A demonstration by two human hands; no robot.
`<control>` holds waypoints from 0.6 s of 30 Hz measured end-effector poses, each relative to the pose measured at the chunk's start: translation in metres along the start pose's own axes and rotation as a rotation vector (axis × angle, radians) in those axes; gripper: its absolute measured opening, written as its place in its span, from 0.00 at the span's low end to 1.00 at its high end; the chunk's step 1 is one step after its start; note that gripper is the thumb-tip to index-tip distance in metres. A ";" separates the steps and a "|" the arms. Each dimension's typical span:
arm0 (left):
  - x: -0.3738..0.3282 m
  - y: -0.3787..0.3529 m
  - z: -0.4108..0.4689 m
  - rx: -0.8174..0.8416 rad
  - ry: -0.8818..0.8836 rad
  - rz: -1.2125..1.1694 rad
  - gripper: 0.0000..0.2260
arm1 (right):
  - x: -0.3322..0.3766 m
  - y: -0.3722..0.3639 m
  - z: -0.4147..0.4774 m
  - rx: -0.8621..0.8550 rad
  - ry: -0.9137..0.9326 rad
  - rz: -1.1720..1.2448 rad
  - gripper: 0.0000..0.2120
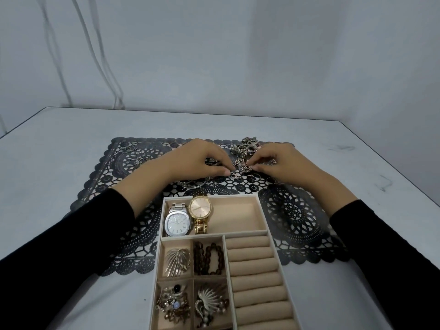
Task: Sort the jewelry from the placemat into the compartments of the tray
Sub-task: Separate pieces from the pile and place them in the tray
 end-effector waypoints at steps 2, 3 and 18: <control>-0.002 -0.004 0.003 0.017 -0.029 0.013 0.08 | -0.006 0.001 -0.001 0.013 -0.037 0.067 0.06; -0.003 -0.005 0.004 0.023 -0.042 0.026 0.08 | -0.007 0.002 -0.002 0.014 -0.052 0.093 0.05; 0.002 -0.005 0.007 0.001 -0.030 0.083 0.08 | -0.018 0.003 0.005 -0.124 -0.183 0.036 0.06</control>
Point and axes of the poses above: each hand's wrist, its own z-axis towards the middle knuckle, its own y-axis out of the back of the hand, x = y × z, the point moved 7 cm from there along z, towards the middle knuckle, and after that the axes turned 7 degrees about x, right-handed, at the moved point
